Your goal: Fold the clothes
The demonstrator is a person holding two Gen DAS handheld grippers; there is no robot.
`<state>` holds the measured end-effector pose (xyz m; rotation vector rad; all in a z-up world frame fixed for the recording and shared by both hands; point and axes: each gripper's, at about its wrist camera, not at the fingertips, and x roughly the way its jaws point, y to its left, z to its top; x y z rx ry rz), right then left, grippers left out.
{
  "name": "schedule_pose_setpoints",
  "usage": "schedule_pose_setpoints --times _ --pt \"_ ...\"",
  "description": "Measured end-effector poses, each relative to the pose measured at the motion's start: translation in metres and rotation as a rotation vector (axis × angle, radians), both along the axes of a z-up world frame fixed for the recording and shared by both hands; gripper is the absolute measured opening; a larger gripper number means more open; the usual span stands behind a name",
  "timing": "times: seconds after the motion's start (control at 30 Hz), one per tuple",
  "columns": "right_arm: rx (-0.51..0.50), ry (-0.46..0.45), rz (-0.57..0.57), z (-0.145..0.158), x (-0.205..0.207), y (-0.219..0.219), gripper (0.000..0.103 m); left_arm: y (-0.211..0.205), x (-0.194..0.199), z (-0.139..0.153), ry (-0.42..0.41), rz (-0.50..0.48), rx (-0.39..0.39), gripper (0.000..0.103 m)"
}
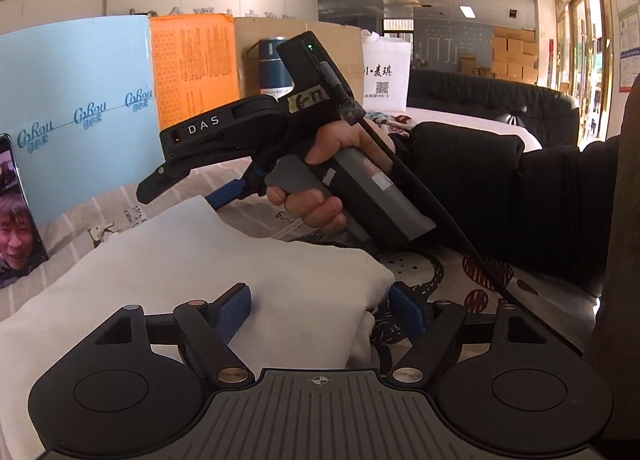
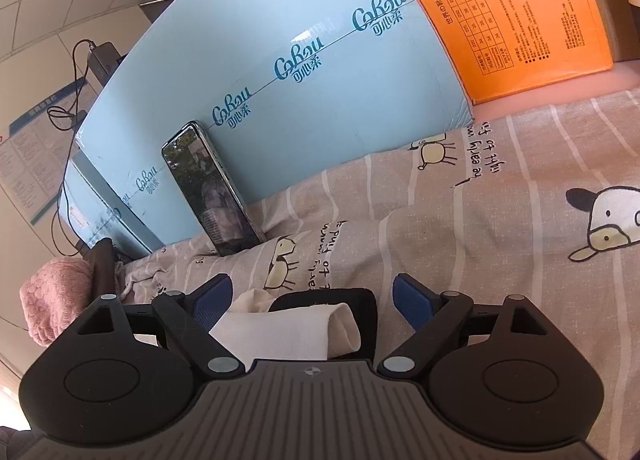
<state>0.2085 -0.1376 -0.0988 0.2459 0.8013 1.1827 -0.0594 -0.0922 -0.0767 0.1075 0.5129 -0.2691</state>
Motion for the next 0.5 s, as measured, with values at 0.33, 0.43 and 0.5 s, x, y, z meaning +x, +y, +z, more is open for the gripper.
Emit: schedule_pose_setpoints --times 0.33,0.43,0.5 --pt "0.046 0.022 -0.020 -0.001 -0.001 -0.007 0.084 0.009 -0.004 0.004 -0.017 0.021 -0.042 0.067" --pt "0.048 0.015 -0.010 0.001 -0.004 -0.008 0.084 0.017 -0.002 0.007 -0.037 0.027 -0.074 0.065" --pt "0.037 -0.024 -0.010 0.005 -0.009 -0.009 0.084 0.022 0.000 0.009 -0.050 0.031 -0.096 0.065"
